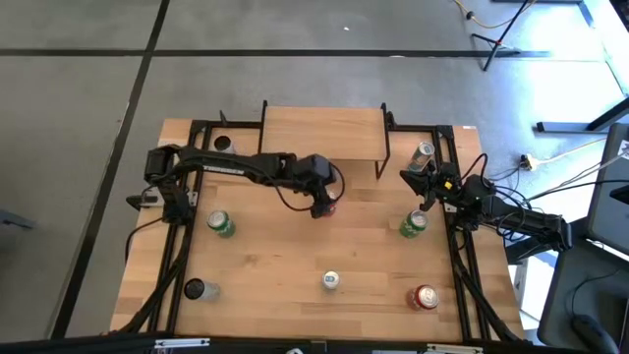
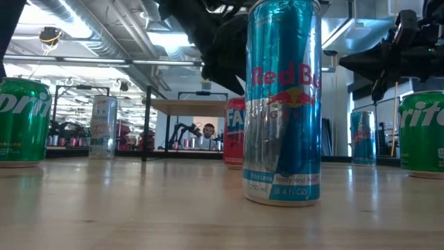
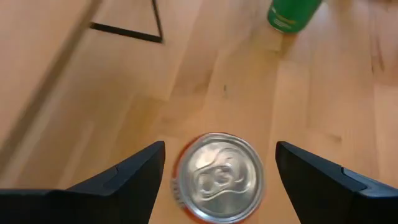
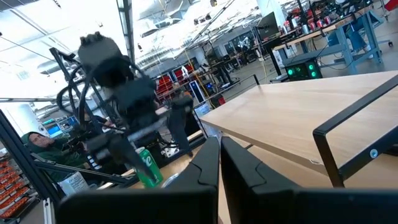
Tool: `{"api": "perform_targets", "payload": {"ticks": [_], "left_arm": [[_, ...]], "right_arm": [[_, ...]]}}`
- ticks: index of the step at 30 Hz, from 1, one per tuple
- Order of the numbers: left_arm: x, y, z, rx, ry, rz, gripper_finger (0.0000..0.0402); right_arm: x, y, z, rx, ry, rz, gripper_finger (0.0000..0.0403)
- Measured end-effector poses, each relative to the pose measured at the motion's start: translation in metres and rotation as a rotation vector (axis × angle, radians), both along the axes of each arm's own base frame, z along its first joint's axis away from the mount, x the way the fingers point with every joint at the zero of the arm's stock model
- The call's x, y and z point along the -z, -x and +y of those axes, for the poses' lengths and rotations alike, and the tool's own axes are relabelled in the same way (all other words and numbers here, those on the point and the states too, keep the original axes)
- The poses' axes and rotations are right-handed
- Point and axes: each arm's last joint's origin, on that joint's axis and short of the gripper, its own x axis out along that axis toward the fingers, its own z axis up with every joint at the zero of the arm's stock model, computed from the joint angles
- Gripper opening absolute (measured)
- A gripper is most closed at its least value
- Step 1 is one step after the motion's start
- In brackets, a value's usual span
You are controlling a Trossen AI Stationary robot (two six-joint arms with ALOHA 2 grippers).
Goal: Place canned beverage on shelf
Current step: Put the top red soda can on the shelf
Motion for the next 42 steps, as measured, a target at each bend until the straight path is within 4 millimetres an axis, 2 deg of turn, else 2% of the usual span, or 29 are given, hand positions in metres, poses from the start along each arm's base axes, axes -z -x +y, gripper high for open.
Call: {"api": "perform_targets", "payload": {"ticks": [5, 14, 27, 33, 42], "left_arm": [[0.014, -0.005, -0.004, 0.01, 0.003, 0.043, 0.03], [0.023, -0.007, -0.001, -0.03, -0.042, 0.075, 0.03], [-0.001, 0.001, -0.003, -0.028, -0.038, -0.003, 0.03], [0.007, 0.0, -0.006, 0.019, 0.044, 0.03, 0.03], [0.027, -0.007, -0.01, 0.018, 0.058, 0.087, 0.03]], "right_arm": [[0.001, 0.0, 0.0, 0.0, -0.003, 0.006, 0.001], [0.002, 0.0, 0.0, 0.0, -0.007, 0.018, 0.001], [0.002, 0.0, 0.0, -0.001, -0.011, 0.022, 0.001], [0.002, 0.0, 0.0, -0.001, -0.011, 0.022, 0.001], [0.005, -0.001, 0.0, 0.0, -0.011, 0.047, 0.001]]}}
